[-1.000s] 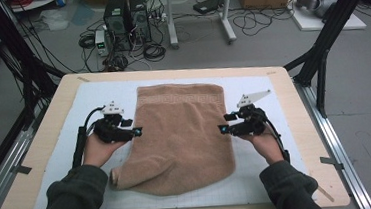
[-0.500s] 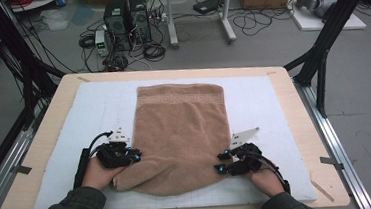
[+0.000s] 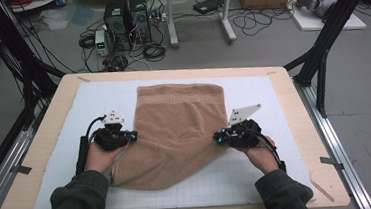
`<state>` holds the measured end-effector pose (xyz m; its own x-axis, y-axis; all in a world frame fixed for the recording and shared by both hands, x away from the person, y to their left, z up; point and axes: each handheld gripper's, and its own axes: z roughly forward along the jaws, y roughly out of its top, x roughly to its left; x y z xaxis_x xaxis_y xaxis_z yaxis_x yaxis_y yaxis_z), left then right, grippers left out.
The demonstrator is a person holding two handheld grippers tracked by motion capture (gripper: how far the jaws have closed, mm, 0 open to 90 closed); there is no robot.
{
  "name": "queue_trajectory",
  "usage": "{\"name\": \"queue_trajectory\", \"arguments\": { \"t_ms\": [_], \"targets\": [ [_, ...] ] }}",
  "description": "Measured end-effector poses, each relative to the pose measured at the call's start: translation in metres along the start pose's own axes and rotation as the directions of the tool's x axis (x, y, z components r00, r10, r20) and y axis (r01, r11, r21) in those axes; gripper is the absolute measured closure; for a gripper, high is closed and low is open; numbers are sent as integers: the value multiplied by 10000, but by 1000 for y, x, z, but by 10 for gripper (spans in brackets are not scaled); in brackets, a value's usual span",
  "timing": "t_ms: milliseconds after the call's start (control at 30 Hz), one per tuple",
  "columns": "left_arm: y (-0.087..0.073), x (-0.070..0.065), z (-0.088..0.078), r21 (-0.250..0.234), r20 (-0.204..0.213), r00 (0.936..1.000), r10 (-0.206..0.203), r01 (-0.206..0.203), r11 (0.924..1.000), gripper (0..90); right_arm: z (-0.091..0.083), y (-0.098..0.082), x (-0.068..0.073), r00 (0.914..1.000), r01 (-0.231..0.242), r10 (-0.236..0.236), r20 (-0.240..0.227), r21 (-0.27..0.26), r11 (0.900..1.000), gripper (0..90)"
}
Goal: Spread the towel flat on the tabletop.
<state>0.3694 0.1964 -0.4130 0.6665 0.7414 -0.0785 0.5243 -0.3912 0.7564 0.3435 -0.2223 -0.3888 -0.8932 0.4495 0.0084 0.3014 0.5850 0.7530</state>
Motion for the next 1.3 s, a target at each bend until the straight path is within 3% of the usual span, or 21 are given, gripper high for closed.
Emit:
{"name": "queue_trajectory", "arguments": {
  "t_ms": [167, 233, 333, 500, 667, 767, 833, 933, 1100, 1233, 1300],
  "targets": [
    [11, 20, 14, 67, -444, 9973, -592, 595, 9982, 889, 19, 0, -33, 9946, -930, 925, 469, 74, 9956, 836],
    [11, 22, 16, 70, -369, 9975, -609, 612, 9981, 885, 32, -6, -41, 9918, -1234, 1214, 397, 534, 9909, 825],
    [11, 18, 4, -50, 220, 9984, -522, 523, 9986, 795, 40, -10, -43, 9895, -1436, 1423, 238, 678, 9873, 757],
    [10, 6, -32, -616, 404, 9992, -7, 32, 9981, 667, 16, -7, -33, 9908, -1302, 1310, 324, -274, 9911, 629],
    [-3, -17, -61, -1003, 569, 9973, 474, -415, 9941, 588, -11, -7, -8, 9936, -833, 892, 690, -843, 9930, 551],
    [-13, -30, -71, -1267, 924, 9939, 605, -485, 9907, 544, -22, -13, 9, 9954, -608, 686, 668, -1135, 9917, 530],
    [-20, -41, -73, -1248, 1155, 9900, 809, -664, 9900, 520, -24, -17, 19, 9979, -472, 523, 372, -1265, 9908, 530],
    [-31, -54, -67, -1091, 1371, 9841, 1126, -979, 9892, 474, -14, -22, 31, 9998, -215, 215, -13, -970, 9950, 469],
    [-42, -60, -45, -157, 1729, 9774, 1215, -1206, 9926, 435, 21, -26, 42, 9990, -9, -15, -441, -532, 9986, 396],
    [-44, -68, -30, 592, 1697, 9676, 1869, -1993, 9781, 475, 46, -22, 41, 9996, 34, -35, -279, -28, 10000, 418],
    [-45, -69, -25, 790, 1619, 9627, 2168, -2316, 9696, 569, 55, -19, 40, 9996, -113, 110, -252, -115, 9999, 445]
  ]
}}
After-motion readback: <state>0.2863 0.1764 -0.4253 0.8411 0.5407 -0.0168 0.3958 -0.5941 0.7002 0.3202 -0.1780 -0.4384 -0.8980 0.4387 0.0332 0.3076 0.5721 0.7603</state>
